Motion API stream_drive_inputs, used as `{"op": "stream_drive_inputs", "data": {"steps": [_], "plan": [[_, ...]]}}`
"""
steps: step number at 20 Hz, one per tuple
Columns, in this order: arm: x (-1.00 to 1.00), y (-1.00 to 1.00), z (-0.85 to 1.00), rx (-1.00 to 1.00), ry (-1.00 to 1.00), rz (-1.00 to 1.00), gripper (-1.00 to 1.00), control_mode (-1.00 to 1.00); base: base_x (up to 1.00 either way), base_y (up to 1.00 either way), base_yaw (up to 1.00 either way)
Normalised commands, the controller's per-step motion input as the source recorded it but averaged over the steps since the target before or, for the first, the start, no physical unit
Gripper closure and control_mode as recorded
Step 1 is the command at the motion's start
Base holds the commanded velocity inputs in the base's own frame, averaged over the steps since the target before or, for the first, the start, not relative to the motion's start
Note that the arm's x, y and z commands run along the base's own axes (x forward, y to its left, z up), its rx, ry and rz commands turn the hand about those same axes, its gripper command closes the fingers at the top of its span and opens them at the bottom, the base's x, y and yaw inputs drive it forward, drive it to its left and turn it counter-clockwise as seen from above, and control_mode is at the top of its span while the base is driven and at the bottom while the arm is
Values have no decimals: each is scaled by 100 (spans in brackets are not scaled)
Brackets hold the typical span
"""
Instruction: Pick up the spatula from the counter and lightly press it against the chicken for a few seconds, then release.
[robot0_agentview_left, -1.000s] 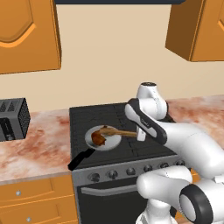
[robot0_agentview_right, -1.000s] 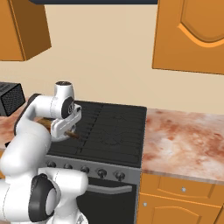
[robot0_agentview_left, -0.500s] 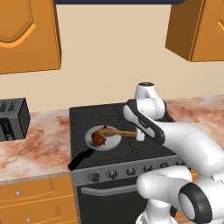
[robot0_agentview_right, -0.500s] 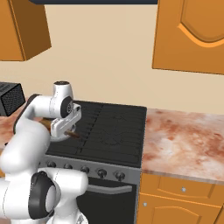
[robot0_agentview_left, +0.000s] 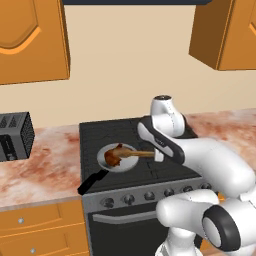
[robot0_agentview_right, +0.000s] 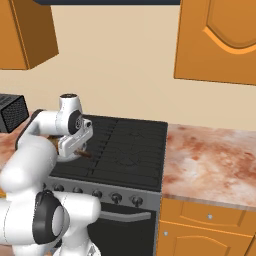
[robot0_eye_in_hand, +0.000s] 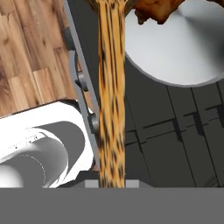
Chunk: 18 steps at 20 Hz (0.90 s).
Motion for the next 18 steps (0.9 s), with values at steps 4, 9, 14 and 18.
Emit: {"op": "stream_drive_inputs", "data": {"steps": [4,9,14,18], "plan": [[13,13,-6,-4,2,0,100,-100,0,0,0],[22,16,0,-2,0,0,100,-100,0,0,0],[26,1,0,-1,0,0,100,-100,0,0,0],[26,0,0,-3,0,0,100,-100,0,0,0]]}}
